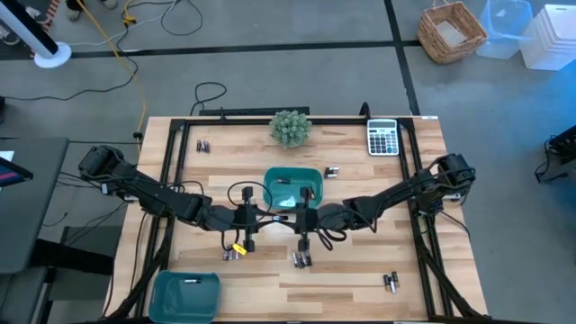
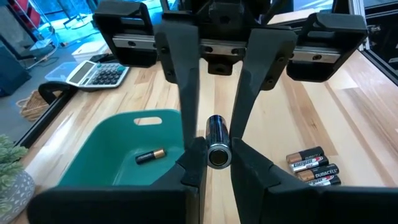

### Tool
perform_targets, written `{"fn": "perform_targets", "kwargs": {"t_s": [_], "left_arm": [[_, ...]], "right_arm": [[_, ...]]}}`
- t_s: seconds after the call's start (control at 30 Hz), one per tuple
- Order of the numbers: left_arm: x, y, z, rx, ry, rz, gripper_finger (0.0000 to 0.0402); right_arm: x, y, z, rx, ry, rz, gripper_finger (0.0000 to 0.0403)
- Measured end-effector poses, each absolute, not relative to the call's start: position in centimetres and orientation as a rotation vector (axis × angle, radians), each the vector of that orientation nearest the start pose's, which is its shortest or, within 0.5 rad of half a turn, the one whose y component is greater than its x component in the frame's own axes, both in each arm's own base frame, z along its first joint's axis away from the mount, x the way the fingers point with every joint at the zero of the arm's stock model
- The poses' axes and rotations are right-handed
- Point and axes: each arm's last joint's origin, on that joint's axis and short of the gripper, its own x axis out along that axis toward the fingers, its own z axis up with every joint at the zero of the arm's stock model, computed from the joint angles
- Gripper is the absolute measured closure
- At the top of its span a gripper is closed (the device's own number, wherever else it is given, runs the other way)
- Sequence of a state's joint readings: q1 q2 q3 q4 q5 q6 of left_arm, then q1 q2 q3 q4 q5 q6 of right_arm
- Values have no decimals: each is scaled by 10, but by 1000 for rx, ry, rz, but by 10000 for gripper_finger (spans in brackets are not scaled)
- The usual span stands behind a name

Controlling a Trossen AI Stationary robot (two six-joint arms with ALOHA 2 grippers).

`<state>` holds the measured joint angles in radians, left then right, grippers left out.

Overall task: Sort batteries
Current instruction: Put the silver battery into the blue bin

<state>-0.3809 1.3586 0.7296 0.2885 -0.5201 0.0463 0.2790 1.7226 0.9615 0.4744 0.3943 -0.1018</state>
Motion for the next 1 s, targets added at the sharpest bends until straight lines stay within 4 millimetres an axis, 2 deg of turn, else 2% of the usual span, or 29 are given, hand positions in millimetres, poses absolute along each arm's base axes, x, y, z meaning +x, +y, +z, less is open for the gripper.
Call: {"fn": "perform_targets", "kwargs": {"t_s": [0.27, 0.53, 0.8, 1.0], "left_arm": [[270, -93, 234, 196, 317, 130, 359], [268, -92, 233, 199, 338, 132, 359], [248, -101, 246, 210, 338, 150, 359], [227, -114, 255, 206, 342, 91, 359]], "right_arm": [[358, 91, 211, -194, 290, -101, 222], [357, 90, 207, -201, 326, -107, 209], [356, 89, 205, -209, 349, -129, 209], [356, 89, 205, -204, 349, -131, 209]]}}
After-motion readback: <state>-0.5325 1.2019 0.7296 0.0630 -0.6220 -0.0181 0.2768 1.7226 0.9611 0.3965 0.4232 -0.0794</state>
